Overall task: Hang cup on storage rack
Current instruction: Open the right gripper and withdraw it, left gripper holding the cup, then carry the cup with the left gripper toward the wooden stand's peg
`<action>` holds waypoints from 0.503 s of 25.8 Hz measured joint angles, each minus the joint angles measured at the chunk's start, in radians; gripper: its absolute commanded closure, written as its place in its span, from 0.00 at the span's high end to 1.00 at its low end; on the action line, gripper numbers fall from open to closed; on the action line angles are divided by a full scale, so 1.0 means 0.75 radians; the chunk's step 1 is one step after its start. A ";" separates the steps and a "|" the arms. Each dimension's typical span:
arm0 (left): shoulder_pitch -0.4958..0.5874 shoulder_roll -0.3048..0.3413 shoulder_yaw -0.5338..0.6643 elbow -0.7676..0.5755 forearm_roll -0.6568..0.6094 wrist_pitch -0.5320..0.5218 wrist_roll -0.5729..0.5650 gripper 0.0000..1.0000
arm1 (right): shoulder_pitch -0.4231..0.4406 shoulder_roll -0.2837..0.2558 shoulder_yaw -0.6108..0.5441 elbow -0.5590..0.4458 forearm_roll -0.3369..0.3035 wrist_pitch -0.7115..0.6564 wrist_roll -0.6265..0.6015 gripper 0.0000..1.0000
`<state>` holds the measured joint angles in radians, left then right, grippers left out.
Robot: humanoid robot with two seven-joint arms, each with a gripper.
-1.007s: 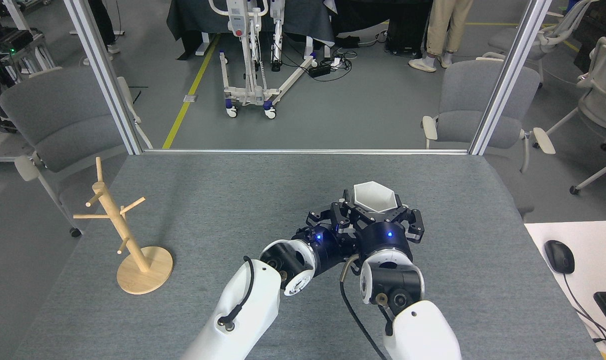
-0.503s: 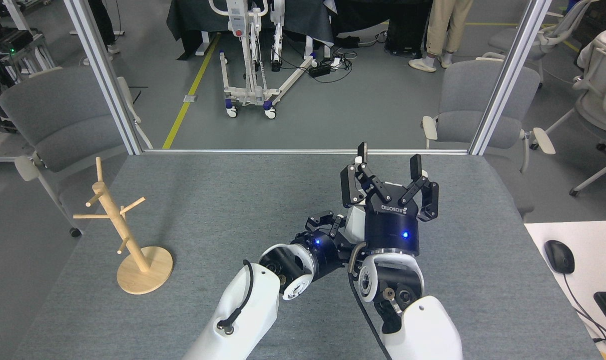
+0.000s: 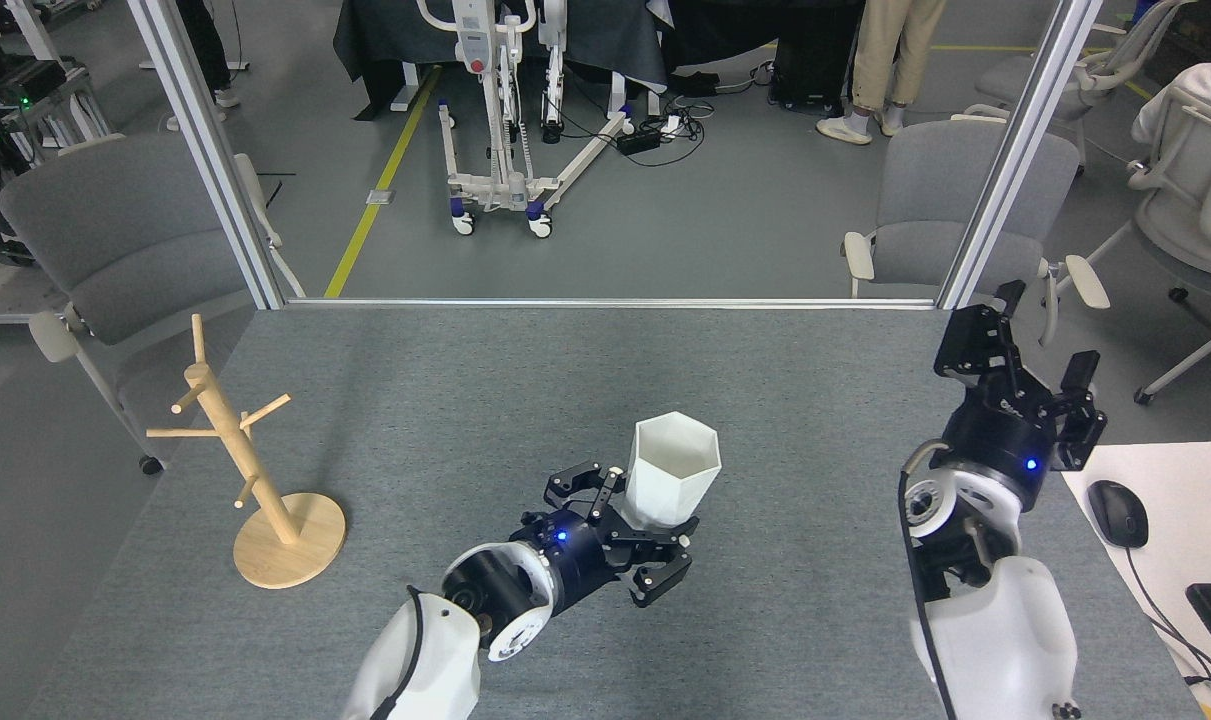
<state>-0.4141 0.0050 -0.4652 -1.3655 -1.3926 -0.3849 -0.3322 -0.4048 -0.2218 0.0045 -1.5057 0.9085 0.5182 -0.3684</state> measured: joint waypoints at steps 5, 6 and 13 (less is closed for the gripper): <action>0.216 0.190 0.124 -0.274 0.000 -0.020 0.019 0.00 | 0.092 -0.123 -0.253 0.143 -0.029 -0.376 0.261 1.00; 0.265 0.225 0.162 -0.327 0.001 -0.031 0.032 0.00 | 0.122 -0.140 -0.300 0.171 -0.029 -0.482 0.312 1.00; 0.532 0.308 0.590 -0.476 0.002 -0.246 0.123 0.00 | 0.282 -0.180 -0.441 0.246 0.153 -0.978 0.501 1.00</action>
<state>-0.0151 0.2357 -0.0228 -1.7222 -1.3913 -0.5694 -0.2396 -0.1936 -0.3571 -0.3265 -1.3209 1.0229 -0.2154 0.0073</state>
